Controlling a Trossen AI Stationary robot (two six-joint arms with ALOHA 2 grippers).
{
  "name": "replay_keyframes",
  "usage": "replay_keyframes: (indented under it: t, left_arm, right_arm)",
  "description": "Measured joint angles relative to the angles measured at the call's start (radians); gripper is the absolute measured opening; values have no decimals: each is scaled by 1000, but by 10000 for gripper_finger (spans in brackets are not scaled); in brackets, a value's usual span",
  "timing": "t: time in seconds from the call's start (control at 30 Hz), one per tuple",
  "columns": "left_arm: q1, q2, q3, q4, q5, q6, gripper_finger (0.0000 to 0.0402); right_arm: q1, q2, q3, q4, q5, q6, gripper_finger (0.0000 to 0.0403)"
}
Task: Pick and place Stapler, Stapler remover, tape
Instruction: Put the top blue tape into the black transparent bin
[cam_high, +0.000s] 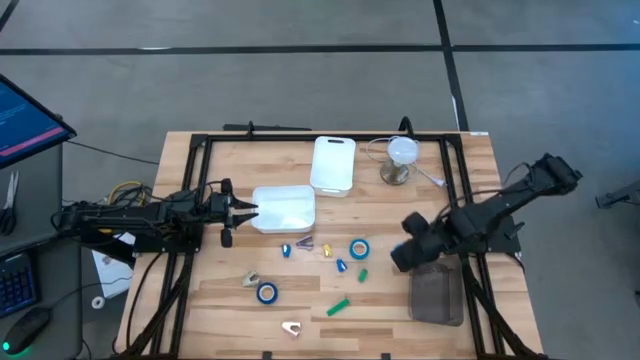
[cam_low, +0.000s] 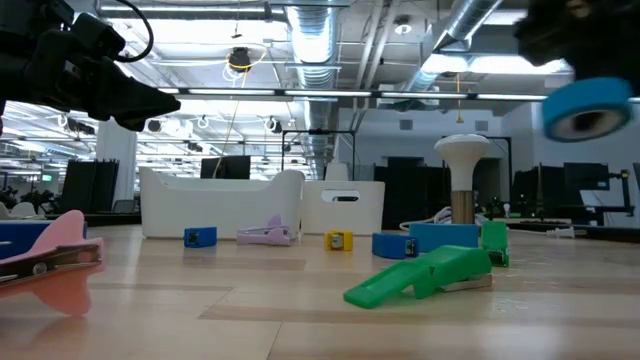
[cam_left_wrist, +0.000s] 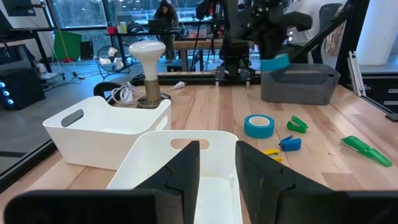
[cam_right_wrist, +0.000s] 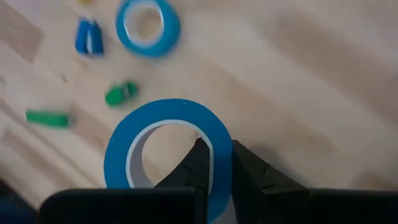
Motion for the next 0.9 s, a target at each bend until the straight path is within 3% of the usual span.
replay_keyframes:
  t: [0.23, 0.47, 0.63, 0.9]
  left_arm:
    - [0, 0, 0, 0, -15, 3, 95]
    - [0, 0, 0, 0, -15, 3, 95]
    - [0, 0, 0, 0, -15, 3, 95]
    - [0, 0, 0, 1, -15, 3, 95]
  right_arm:
    - [162, 0, 0, -111, -27, 290, 26]
    - [264, 17, 0, -206, -151, 529, 26]
    - [289, 70, 0, -229, -249, 599, 26]
    - [291, 169, 0, -197, -281, 608, 26]
